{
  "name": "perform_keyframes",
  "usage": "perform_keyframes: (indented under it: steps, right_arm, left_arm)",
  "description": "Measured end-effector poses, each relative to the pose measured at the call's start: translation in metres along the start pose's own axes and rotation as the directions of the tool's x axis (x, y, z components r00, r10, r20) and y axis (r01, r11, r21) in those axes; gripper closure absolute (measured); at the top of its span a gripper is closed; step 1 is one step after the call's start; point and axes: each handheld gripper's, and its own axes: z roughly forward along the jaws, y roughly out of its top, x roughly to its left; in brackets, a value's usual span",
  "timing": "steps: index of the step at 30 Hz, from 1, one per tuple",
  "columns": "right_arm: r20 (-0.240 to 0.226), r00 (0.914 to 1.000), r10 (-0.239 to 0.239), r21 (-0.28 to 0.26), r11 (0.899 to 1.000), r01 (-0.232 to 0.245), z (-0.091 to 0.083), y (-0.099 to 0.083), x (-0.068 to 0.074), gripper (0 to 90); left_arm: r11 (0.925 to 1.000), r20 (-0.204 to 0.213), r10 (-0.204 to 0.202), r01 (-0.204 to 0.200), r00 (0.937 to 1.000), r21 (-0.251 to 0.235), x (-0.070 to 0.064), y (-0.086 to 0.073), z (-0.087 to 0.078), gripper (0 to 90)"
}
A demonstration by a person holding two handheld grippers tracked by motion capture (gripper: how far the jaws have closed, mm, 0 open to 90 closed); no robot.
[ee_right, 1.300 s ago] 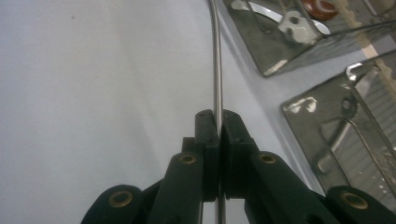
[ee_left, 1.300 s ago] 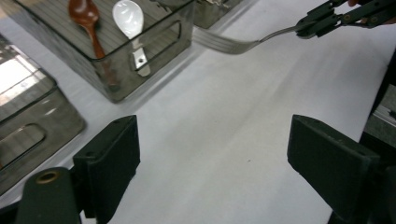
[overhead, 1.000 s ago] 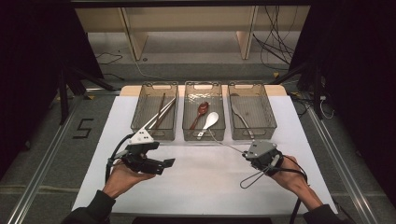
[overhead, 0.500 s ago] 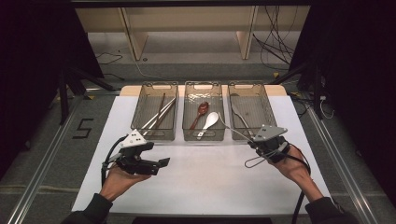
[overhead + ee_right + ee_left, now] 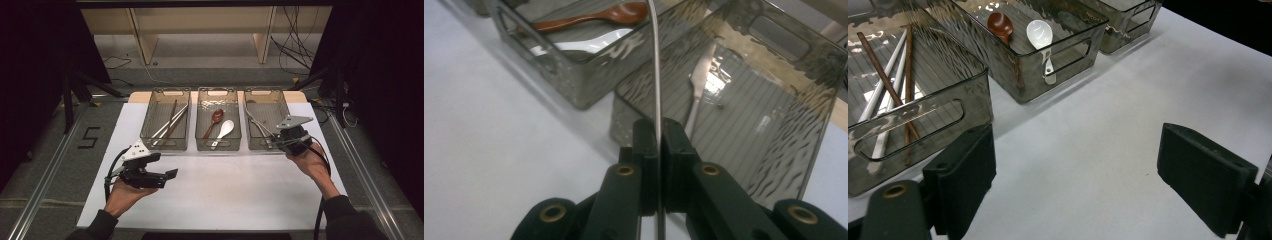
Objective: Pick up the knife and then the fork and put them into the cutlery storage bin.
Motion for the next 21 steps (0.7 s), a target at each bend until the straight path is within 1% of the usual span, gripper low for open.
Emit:
perform_keyframes:
  steps: [5, 6, 9, 11, 12, 14, 16, 17, 21]
  right_arm:
    - [0.027, 0.9984, 0.049, 0.019, 0.999, -0.050, 0.010, 0.005, -0.011, 87.5]
    - [0.031, 0.9980, 0.055, 0.026, 0.998, -0.055, 0.012, 0.005, -0.013, 87.5]
    - [0.043, 0.9965, 0.072, 0.032, 0.997, -0.074, 0.017, 0.007, -0.020, 87.5]
    - [0.050, 0.9941, 0.096, 0.032, 0.995, -0.098, 0.019, 0.008, -0.025, 87.5]
    - [0.055, 0.9937, 0.098, 0.034, 0.994, -0.100, 0.020, 0.008, -0.027, 87.4]
    - [0.057, 0.9912, 0.119, 0.035, 0.992, -0.121, 0.022, 0.009, -0.031, 87.4]
    - [0.062, 0.9901, 0.126, 0.037, 0.991, -0.128, 0.024, 0.010, -0.034, 87.4]
    - [0.062, 0.9886, 0.137, 0.039, 0.989, -0.140, 0.025, 0.011, -0.035, 87.4]
    - [0.066, 0.9855, 0.156, 0.051, 0.986, -0.160, 0.032, 0.013, -0.039, 87.4]
  left_arm:
    - [1.0000, 0.000, -0.003, 0.003, 1.0000, -0.008, 0.001, -0.002, -0.001, 15.3]
    - [0.9999, 0.001, -0.009, 0.009, 1.0000, -0.012, 0.001, -0.002, -0.001, 15.3]
    - [0.9999, 0.002, -0.002, 0.002, 1.0000, -0.015, 0.000, -0.002, 0.000, 15.3]
    - [0.9999, -0.004, -0.001, 0.001, 1.0000, -0.013, -0.001, -0.002, 0.000, 15.3]
    - [0.9999, -0.007, 0.000, 0.000, 1.0000, -0.011, -0.001, -0.002, 0.001, 15.3]
    - [0.9999, -0.007, -0.002, 0.002, 1.0000, -0.012, -0.001, -0.002, 0.001, 15.3]
    - [0.9999, -0.006, -0.008, 0.008, 1.0000, -0.014, -0.001, -0.002, 0.002, 15.3]
    - [0.9998, -0.005, -0.009, 0.009, 0.9999, -0.016, -0.001, -0.003, 0.002, 15.3]
    - [0.9999, -0.009, -0.007, 0.007, 0.9999, -0.013, -0.001, -0.003, 0.002, 15.3]
